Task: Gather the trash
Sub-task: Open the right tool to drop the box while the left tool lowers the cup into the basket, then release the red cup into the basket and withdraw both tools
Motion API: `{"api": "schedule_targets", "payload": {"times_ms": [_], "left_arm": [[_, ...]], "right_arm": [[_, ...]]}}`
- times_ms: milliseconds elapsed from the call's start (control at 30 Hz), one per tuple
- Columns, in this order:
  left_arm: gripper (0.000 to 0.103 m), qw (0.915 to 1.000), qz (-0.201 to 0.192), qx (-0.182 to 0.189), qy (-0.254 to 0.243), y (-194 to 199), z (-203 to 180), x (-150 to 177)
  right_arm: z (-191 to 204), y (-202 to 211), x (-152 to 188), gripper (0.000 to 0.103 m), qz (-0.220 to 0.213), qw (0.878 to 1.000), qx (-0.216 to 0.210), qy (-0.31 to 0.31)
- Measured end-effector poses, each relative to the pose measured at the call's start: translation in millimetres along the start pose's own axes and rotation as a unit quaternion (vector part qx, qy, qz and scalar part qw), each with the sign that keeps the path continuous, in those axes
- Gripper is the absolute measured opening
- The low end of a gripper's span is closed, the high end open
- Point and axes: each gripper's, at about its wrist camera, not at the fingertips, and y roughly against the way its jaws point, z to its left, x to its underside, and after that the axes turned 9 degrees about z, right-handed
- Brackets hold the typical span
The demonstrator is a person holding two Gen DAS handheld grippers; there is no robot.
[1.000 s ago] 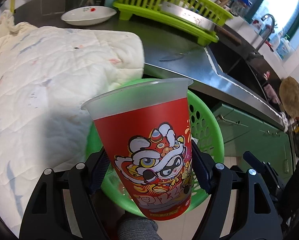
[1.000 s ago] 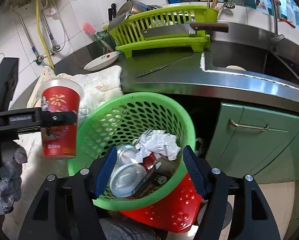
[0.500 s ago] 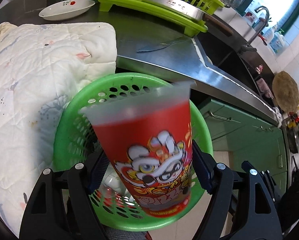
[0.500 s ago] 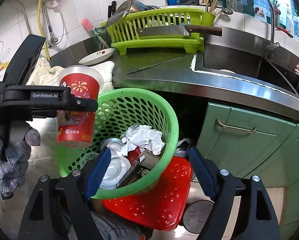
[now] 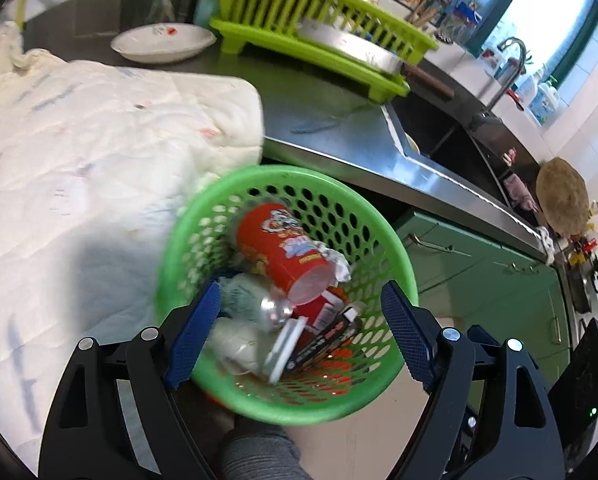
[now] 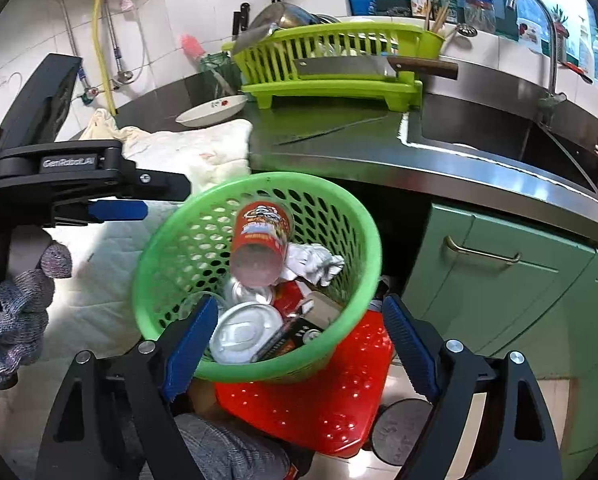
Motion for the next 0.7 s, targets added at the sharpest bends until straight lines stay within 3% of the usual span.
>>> {"api": "schedule_targets", "payload": {"times_ms": [200,400,700], "left_arm": [[0.081,0.9981,-0.034,-0.052,-0.002,43,17,23],[0.082,0.9907,-0.083,-0.108,0.001,94,42,50],[0.094,0.9749,-0.141,-0.17,0.028,156,78,94]], "right_arm": [[23,12,-1,0.085,-0.008,1.0,-0.009,0.009],[55,26,-4,0.088,-0.017,0.999,-0.021,0.016],[103,40,-9,0.09,-0.021,0.998,-0.043,0.038]]}}
